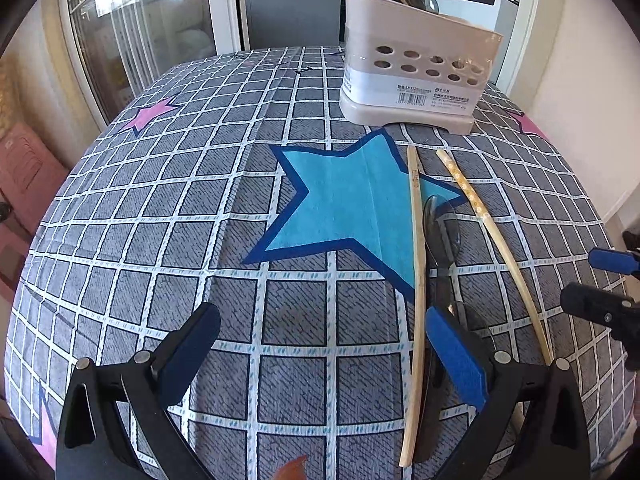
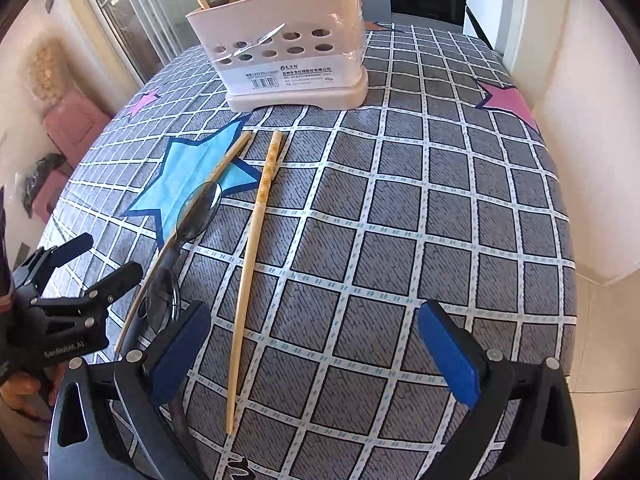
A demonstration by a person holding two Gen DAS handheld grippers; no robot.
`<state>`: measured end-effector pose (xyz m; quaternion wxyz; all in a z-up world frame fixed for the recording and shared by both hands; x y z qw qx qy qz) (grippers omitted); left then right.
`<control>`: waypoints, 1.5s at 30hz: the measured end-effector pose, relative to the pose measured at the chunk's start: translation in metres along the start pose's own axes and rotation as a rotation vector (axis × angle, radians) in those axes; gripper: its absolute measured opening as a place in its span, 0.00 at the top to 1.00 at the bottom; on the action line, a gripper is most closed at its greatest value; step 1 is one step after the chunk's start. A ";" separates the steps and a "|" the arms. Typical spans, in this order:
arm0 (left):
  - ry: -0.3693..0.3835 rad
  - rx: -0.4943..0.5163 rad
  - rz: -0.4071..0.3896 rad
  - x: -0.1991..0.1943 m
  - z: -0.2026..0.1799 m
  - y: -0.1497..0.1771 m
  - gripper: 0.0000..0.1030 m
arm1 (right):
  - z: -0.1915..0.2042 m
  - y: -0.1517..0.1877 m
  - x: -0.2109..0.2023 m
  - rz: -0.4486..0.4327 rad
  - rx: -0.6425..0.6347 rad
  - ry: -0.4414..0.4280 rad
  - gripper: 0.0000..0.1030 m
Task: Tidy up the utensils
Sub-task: 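Move both open tools back down to the chopsticks on the star, then grasp a yellow-patterned chopstick with the right tool while the left grasps a plain wooden chopstick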
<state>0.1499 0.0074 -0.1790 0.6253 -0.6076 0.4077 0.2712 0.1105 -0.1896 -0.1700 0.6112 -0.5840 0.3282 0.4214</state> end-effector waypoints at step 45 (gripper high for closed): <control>-0.053 0.004 0.105 0.054 0.019 -0.058 0.00 | 0.016 -0.029 0.038 0.135 -0.070 0.061 0.02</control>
Point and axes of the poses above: each gripper's, at about its wrist camera, not at the fingertips, and x roughly the way its jaws point, z to its left, y to its underside, the point moved 8 cm from there along x, roughly the way its jaws point, and after that the axes turned 3 degrees about y, right-handed, at the moved point
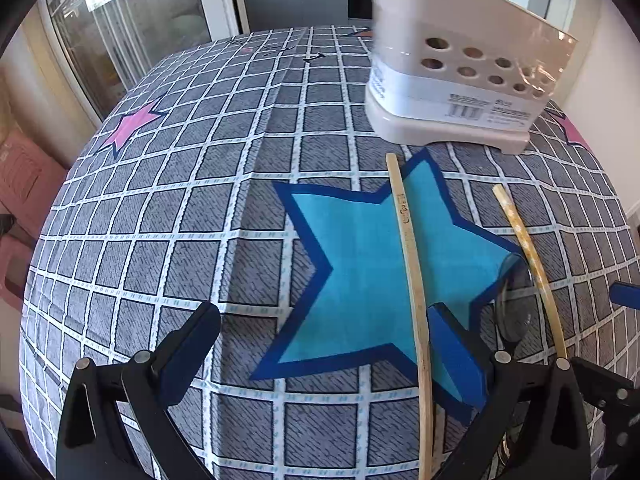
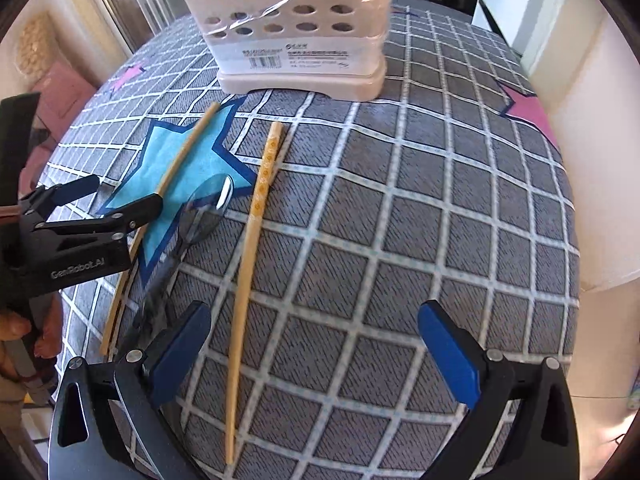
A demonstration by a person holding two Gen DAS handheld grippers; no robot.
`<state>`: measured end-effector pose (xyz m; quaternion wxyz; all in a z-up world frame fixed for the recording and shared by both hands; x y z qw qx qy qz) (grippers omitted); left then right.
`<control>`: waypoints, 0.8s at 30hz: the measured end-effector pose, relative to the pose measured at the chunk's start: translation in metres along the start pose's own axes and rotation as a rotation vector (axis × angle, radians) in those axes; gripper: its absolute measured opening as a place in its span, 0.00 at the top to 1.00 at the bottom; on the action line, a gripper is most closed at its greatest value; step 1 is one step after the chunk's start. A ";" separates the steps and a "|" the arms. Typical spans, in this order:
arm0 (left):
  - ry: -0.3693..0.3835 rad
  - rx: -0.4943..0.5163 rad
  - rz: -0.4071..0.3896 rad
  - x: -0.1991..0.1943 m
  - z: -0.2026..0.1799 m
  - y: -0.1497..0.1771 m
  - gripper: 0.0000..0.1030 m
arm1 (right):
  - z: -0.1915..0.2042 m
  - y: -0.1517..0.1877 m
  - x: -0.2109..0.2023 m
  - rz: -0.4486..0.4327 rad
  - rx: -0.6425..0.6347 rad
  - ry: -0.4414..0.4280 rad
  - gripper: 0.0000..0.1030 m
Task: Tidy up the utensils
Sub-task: 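Grasp a yellow-patterned chopstick with the right tool while the left grasps a plain wooden chopstick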
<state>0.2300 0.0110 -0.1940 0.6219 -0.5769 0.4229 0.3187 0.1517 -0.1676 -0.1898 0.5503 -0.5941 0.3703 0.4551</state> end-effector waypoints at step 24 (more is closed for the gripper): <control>0.060 0.020 0.139 0.010 -0.018 -0.014 0.00 | 0.032 -0.039 0.005 0.109 -0.047 -0.071 0.92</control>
Point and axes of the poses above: each gripper's, at about its wrist camera, not at the fingertips, and x roughly the way its jaws point, z to its left, y to its underside, the point moved 8 cm from there along x, roughly the way its jaws point, and after that the axes turned 3 degrees about y, right-handed, at the moved point
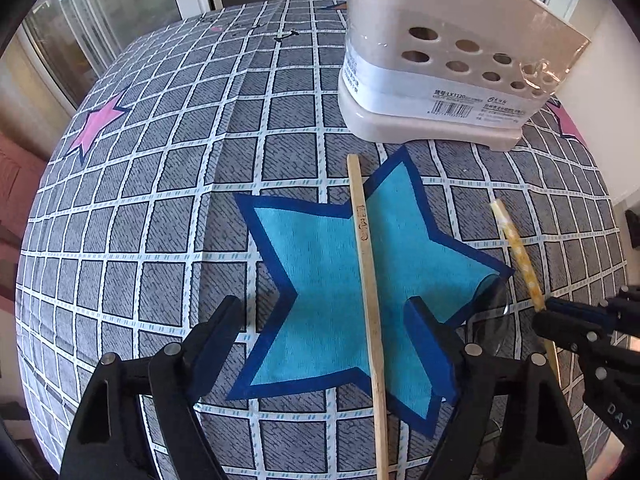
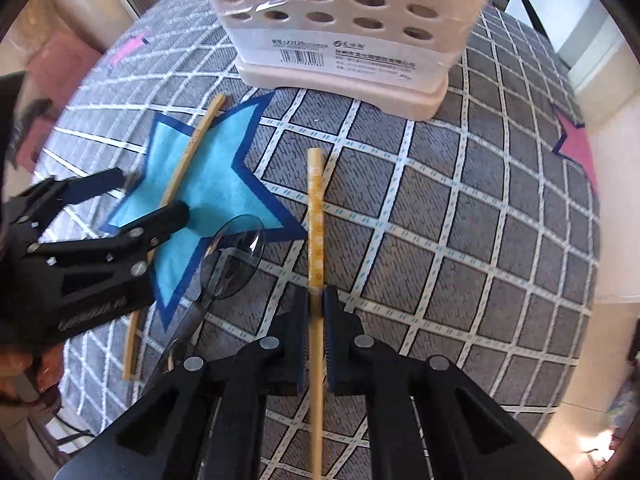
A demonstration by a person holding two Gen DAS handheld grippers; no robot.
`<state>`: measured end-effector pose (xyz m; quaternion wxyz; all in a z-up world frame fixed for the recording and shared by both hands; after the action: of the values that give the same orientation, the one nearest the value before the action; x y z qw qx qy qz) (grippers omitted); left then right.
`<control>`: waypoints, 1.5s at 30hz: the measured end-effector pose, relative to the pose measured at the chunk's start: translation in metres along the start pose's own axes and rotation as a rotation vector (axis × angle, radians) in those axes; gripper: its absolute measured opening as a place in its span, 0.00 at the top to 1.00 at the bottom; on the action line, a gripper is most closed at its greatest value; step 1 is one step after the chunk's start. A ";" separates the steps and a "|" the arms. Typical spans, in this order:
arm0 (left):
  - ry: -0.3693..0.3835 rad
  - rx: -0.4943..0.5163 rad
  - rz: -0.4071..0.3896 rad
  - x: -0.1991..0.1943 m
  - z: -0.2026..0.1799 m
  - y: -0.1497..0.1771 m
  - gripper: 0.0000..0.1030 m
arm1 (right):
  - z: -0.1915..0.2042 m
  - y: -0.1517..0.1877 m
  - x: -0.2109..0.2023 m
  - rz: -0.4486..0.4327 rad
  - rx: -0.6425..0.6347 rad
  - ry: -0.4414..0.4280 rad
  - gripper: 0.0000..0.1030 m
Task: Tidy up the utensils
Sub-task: 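Grasp a yellow-patterned chopstick with the right tool while the left grasps a plain wooden chopstick, then lift both chopsticks and carry them over the holder with both tools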
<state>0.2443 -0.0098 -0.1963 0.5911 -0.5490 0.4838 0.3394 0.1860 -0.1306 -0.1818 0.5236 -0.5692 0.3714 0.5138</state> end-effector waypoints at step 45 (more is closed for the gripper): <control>0.199 -0.130 -0.727 -0.217 -0.025 -0.141 0.65 | -0.074 -0.094 -0.195 -0.633 0.129 -0.221 0.92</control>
<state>0.3051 -0.0290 0.0555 0.5868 -0.7515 0.2900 0.0825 0.2521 -0.2090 0.0230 0.7289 -0.5630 0.1492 0.3599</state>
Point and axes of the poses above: each gripper's, at about its wrist camera, not at the fingertips, and x roughly the way its jaws point, z to its left, y to its underside, the point moved 8 cm from there along x, roughly the way its jaws point, and after that the axes turned 3 degrees about y, right-handed, at the moved point
